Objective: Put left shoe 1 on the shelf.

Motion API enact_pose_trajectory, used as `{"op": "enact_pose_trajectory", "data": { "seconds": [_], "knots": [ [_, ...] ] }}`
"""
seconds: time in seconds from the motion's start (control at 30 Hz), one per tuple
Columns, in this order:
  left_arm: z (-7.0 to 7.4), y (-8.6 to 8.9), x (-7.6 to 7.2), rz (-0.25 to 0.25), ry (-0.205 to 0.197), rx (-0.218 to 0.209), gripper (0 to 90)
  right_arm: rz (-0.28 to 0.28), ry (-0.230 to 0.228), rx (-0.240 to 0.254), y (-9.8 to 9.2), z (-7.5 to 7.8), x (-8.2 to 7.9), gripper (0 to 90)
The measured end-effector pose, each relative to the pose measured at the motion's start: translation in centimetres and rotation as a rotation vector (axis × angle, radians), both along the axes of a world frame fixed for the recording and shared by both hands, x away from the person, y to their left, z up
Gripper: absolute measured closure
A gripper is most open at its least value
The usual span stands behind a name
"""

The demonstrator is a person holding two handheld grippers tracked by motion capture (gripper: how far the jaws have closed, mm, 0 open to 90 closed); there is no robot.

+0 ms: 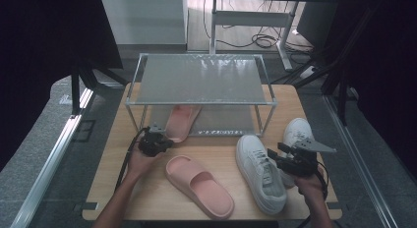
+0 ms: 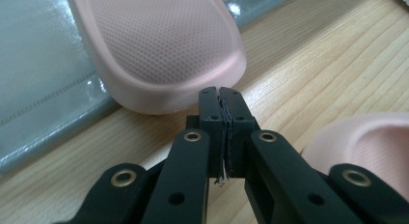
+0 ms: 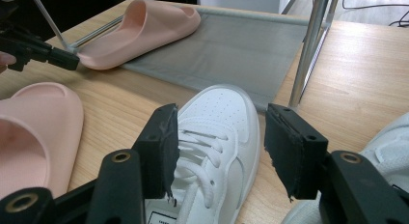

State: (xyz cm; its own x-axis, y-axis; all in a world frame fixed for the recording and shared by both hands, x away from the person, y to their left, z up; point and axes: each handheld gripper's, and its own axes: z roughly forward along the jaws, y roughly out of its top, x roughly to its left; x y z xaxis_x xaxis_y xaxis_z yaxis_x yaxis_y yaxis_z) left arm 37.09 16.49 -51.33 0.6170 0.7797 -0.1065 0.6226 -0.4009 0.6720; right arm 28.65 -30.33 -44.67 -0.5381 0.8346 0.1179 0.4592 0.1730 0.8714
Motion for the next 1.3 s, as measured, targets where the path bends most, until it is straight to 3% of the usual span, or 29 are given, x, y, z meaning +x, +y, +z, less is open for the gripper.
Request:
{"op": "enact_pose_trajectory", "data": {
  "seconds": [0.67, 1.03, 1.3],
  "knots": [
    [0.0, -2.1, 1.5, -0.03, 0.005, -0.01, 88.3, -0.004, 0.005, 0.0, -0.1, -0.1, 0.0, 46.9],
    [0.3, -1.8, 1.0, -0.041, -0.019, 0.021, 88.1, -0.005, 0.004, 0.001, -0.1, -0.2, 0.0, 46.9],
    [-0.1, -1.4, 1.4, -0.036, -0.013, 0.025, 89.9, -0.003, 0.006, 0.0, 0.0, -0.2, 0.0, 46.9]
  ]
}}
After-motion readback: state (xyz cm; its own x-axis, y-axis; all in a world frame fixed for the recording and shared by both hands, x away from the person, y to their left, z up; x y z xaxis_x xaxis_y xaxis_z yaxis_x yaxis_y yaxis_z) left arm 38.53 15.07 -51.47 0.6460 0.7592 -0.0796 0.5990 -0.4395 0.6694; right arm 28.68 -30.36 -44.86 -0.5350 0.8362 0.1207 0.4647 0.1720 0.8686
